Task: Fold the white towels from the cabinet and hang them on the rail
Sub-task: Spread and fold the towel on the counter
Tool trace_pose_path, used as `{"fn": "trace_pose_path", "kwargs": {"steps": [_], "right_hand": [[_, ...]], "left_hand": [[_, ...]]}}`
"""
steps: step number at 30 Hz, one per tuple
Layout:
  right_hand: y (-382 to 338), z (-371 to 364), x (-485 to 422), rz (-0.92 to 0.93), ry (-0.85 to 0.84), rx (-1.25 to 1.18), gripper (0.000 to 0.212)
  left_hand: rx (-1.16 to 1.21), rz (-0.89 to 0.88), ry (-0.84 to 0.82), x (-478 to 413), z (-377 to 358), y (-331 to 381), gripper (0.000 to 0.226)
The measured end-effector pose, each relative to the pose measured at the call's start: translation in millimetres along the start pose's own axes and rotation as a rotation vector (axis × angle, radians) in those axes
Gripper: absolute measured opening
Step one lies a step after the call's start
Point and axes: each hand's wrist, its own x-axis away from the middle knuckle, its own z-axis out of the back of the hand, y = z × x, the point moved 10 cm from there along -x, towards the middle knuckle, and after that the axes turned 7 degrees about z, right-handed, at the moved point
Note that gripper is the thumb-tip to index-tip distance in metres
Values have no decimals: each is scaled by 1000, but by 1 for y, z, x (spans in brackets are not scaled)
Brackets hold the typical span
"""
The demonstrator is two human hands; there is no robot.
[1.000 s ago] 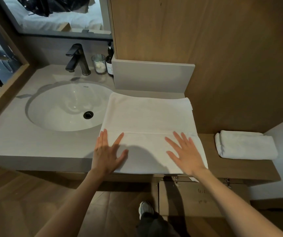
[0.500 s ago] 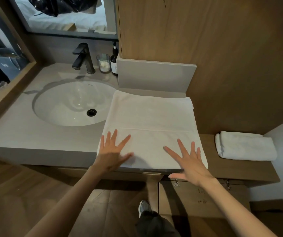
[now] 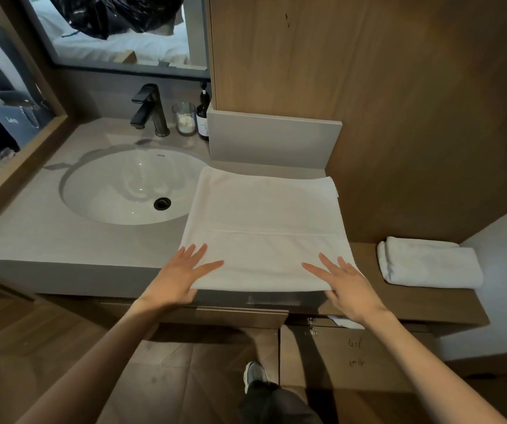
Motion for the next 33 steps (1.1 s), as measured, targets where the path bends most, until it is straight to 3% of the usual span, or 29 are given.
{"fn": "trace_pose_path", "kwargs": {"steps": [4, 8, 14, 18, 21, 26, 33], "right_hand": [[4, 10, 10, -5, -5, -11, 65], [18, 25, 17, -91, 39, -148, 44], [46, 75, 31, -234, 448, -528, 13], [66, 93, 28, -381, 729, -819, 25], [84, 91, 16, -509, 868, -1022, 43], [97, 51, -18, -638, 702, -1230, 71], [123, 57, -64, -535, 713, -1148, 37]], "left_hand": [[166, 42, -31, 10, 14, -6, 70], [495, 197, 113, 14, 50, -24, 42], [963, 466, 353, 17, 85, -65, 29], [1163, 530, 468, -2, 98, -71, 23], [1204, 621, 543, -25, 99, -80, 21], [1097, 739, 533, -70, 91, -96, 43], [970, 779, 485, -114, 88, -109, 40]]}}
